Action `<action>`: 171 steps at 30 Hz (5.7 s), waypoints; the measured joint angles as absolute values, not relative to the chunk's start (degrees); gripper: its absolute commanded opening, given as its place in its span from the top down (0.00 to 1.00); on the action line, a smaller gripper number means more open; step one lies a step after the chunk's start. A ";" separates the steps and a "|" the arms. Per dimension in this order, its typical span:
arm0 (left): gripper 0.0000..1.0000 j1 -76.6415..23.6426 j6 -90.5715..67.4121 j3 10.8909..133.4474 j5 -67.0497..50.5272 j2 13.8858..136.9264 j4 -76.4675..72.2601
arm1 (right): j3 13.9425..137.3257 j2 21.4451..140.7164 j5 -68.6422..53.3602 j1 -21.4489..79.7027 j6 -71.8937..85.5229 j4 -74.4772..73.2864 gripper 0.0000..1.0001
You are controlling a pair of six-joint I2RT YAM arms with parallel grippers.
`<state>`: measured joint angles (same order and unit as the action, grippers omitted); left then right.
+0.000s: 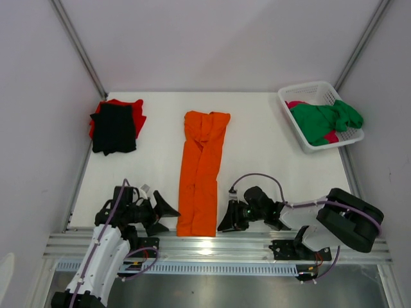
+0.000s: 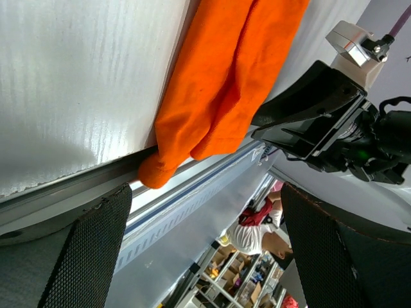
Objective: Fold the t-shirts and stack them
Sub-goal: Grab the bottom of the folded rectangular tshirt with both arms
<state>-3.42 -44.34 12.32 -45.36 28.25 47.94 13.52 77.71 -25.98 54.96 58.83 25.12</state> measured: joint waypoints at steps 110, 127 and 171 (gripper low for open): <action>0.06 -16.84 -50.94 21.41 -39.24 71.88 34.17 | 26.72 99.09 -35.46 54.94 56.88 32.60 1.00; 0.77 -19.86 -53.52 20.71 -40.49 74.70 26.59 | 26.72 99.11 -34.65 54.43 56.90 33.15 1.00; 0.99 -19.88 -44.36 34.41 -32.49 73.17 41.04 | 29.04 84.77 -31.22 47.64 47.22 14.39 1.00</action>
<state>-19.88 -44.36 34.41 -32.49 73.17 41.04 29.04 84.77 -31.22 47.64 47.22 14.39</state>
